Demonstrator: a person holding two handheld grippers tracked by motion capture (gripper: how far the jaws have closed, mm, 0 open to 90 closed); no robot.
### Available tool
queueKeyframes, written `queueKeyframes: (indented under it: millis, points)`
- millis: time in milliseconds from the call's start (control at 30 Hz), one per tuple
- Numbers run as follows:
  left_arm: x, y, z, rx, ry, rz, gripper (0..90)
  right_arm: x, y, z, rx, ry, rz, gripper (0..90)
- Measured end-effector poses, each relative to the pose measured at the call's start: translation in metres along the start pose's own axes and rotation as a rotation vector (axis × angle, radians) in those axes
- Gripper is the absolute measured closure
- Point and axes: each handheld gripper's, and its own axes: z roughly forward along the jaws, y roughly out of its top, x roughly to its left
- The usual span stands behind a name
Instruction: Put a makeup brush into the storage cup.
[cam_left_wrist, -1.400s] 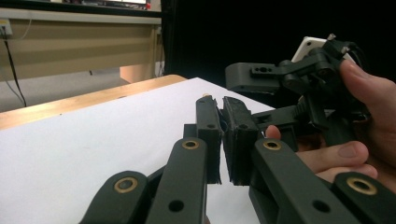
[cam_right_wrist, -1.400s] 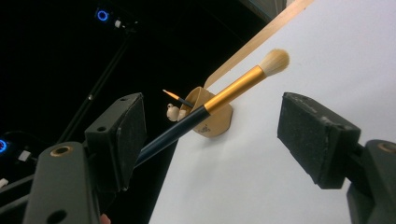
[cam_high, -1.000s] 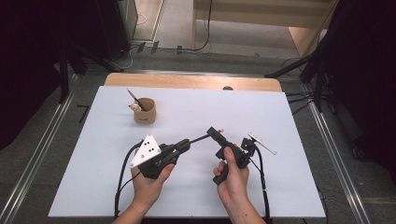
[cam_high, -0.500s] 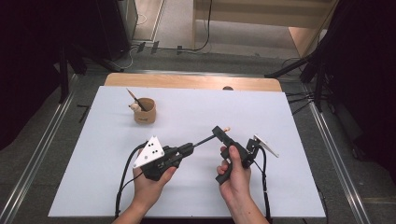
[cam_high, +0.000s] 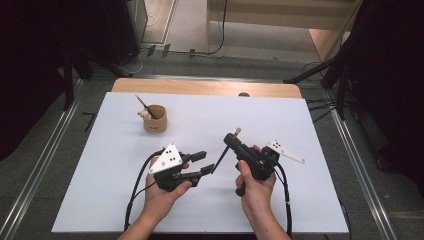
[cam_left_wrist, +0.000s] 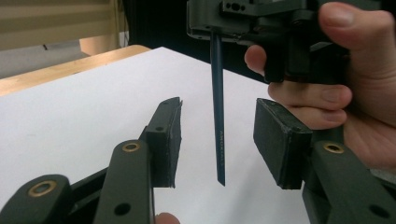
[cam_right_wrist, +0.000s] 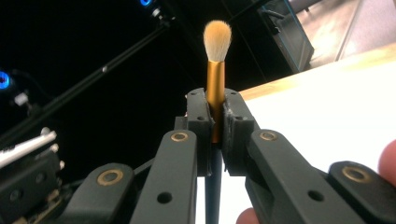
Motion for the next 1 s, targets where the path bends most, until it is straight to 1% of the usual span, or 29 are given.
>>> queueKeyframes:
  millis: [67, 133, 233, 333, 467, 567, 633, 733, 833, 900, 967, 1000]
  points:
    - [-0.001, 0.0, 0.0, 0.006, 0.005, 0.0, 53.4, 0.006, -0.001, 0.002, 0.013, -0.001, -0.049, 85.6]
    - [-0.001, 0.001, 0.001, 0.012, 0.001, -0.001, 53.7, 0.012, -0.002, 0.004, 0.02, 0.013, -0.095, 85.6]
    - [-0.002, 0.001, 0.002, 0.022, -0.002, -0.001, 55.7, 0.021, -0.005, 0.006, 0.033, 0.019, -0.162, 85.6]
    - [-0.003, 0.002, 0.003, 0.031, -0.003, 0.003, 56.8, 0.027, -0.007, 0.008, 0.046, 0.039, -0.194, 85.6]
    - [-0.004, 0.003, 0.004, 0.035, -0.007, 0.0, 60.7, 0.032, -0.011, 0.011, 0.067, 0.057, -0.239, 85.6]
    - [-0.004, 0.003, 0.005, 0.042, -0.007, -0.001, 65.3, 0.037, -0.014, 0.013, 0.076, 0.071, -0.272, 85.6]
    - [-0.004, 0.003, 0.006, 0.049, -0.01, -0.006, 68.8, 0.04, -0.015, 0.014, 0.079, 0.075, -0.288, 85.6]
    - [-0.004, 0.002, 0.006, 0.052, -0.012, -0.01, 73.1, 0.042, -0.016, 0.014, 0.086, 0.076, -0.3, 85.5]
    - [-0.005, 0.003, 0.007, 0.053, -0.011, -0.016, 76.7, 0.043, -0.017, 0.015, 0.092, 0.073, -0.308, 85.5]
    - [-0.004, 0.002, 0.007, 0.061, 0.0, -0.016, 80.4, 0.043, -0.017, 0.015, 0.094, 0.071, -0.315, 85.5]
    - [-0.002, 0.002, 0.007, 0.062, -0.003, -0.026, 83.0, 0.043, -0.017, 0.015, 0.096, 0.071, -0.317, 85.5]
    - [-0.002, 0.002, 0.007, 0.068, -0.001, -0.02, 83.5, 0.043, -0.017, 0.015, 0.096, 0.072, -0.321, 85.4]
